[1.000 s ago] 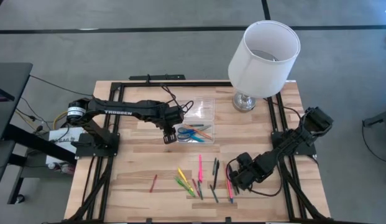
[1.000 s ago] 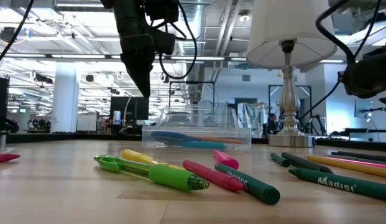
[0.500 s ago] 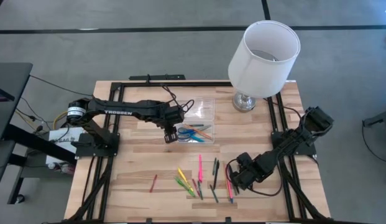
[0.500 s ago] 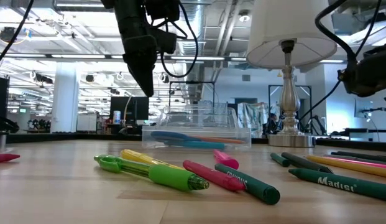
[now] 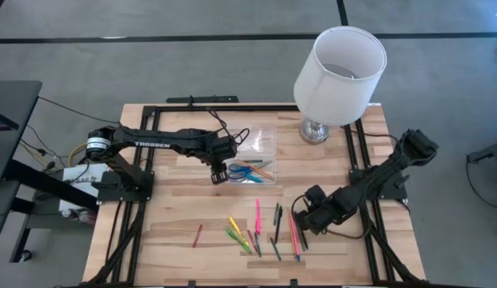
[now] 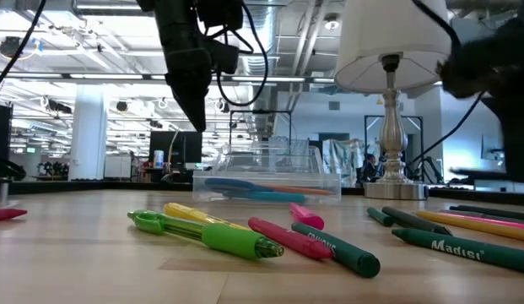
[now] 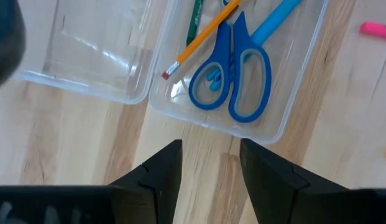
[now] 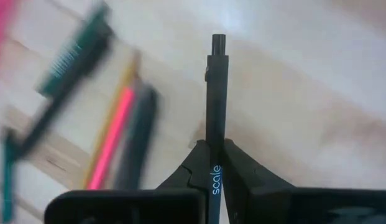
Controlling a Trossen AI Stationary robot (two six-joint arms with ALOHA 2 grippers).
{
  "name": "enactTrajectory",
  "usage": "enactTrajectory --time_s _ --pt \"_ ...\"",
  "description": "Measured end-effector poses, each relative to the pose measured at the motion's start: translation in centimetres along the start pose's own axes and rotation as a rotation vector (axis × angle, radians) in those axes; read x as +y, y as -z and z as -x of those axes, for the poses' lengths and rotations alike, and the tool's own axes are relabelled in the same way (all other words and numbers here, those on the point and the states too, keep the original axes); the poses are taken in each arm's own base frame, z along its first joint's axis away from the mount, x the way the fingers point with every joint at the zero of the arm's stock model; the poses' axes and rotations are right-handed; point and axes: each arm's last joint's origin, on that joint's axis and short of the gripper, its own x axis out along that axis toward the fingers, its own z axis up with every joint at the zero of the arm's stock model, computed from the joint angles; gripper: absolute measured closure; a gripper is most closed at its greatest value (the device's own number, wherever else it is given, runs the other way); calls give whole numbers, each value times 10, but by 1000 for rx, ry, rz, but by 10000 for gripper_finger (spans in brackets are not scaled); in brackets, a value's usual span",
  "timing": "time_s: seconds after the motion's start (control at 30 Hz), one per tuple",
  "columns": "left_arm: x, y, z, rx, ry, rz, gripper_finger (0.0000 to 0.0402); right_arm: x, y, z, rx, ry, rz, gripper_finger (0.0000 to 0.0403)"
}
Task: Pick & place school supplies into a supply box
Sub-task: Put the black pen into the transparent supply box
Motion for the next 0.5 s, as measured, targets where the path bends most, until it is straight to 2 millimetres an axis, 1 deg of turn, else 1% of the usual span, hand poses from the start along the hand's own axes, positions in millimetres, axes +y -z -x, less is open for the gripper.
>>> enactTrajectory --time_s 0.13,0.23,0.4,0.5 --pt "1 4 -2 32 -37 -5 245 -5 -15 19 -126 -73 54 396" --pt "1 14 -14 64 -41 16 245 -9 -30 32 -228 -108 107 397" --pt "-2 32 -33 59 19 103 245 -15 -63 45 -350 -138 197 395" --pt "-8 41 -38 50 44 147 245 -17 -86 48 -406 -151 235 395"
